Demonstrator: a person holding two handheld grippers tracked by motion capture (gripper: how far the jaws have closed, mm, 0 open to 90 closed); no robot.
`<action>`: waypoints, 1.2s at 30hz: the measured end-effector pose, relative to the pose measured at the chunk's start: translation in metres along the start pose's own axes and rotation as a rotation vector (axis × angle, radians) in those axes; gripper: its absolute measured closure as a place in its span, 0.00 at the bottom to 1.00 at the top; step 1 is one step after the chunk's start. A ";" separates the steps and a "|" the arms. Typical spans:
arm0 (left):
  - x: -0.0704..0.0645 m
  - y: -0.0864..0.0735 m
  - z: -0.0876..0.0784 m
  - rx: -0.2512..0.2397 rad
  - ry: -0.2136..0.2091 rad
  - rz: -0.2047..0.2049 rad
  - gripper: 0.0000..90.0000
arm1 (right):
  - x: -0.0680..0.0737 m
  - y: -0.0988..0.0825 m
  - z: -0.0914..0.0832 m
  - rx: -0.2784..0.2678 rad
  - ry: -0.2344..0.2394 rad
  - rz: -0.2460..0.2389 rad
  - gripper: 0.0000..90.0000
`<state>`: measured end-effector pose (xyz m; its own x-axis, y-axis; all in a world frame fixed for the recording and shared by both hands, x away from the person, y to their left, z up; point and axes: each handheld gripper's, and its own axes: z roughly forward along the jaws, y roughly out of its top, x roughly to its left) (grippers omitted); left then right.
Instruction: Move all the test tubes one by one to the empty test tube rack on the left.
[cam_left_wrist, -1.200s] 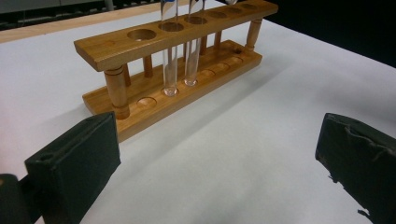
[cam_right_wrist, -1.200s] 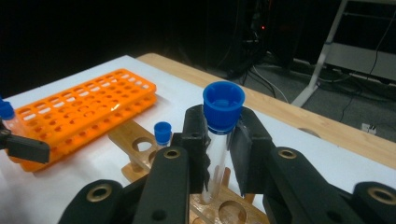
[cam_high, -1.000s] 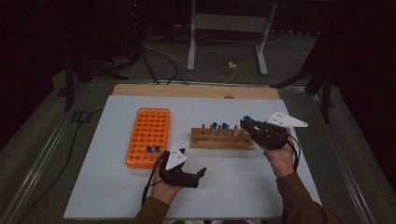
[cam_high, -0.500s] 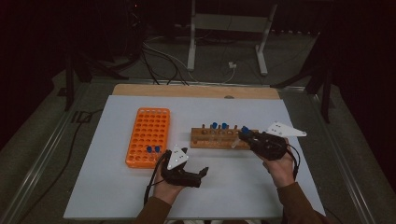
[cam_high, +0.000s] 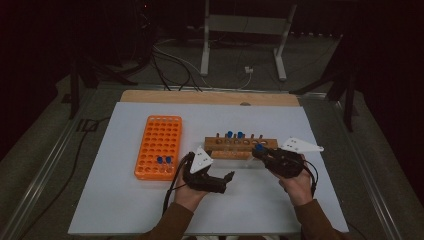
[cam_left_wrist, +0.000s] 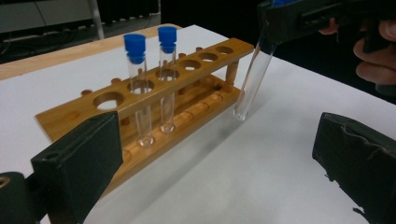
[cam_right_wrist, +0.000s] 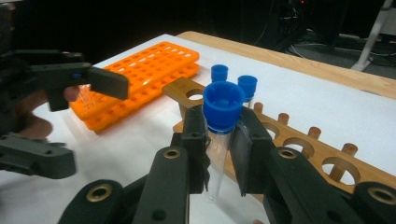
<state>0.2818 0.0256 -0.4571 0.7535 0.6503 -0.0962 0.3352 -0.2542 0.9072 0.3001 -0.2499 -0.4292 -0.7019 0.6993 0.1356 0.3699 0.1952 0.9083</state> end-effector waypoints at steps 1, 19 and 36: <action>0.000 0.002 0.003 0.003 -0.002 -0.001 0.03 | 0.000 0.000 0.000 0.000 0.002 0.000 0.86; -0.021 0.023 0.046 0.053 -0.057 0.094 0.29 | 0.010 0.002 0.000 0.001 0.071 0.001 0.85; -0.026 0.021 0.045 0.053 -0.107 0.159 0.86 | 0.019 0.001 0.006 0.031 0.102 -0.022 0.85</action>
<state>0.2943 -0.0289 -0.4535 0.8541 0.5201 0.0009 0.2347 -0.3869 0.8918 0.2910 -0.2324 -0.4279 -0.7678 0.6210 0.1573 0.3718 0.2320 0.8989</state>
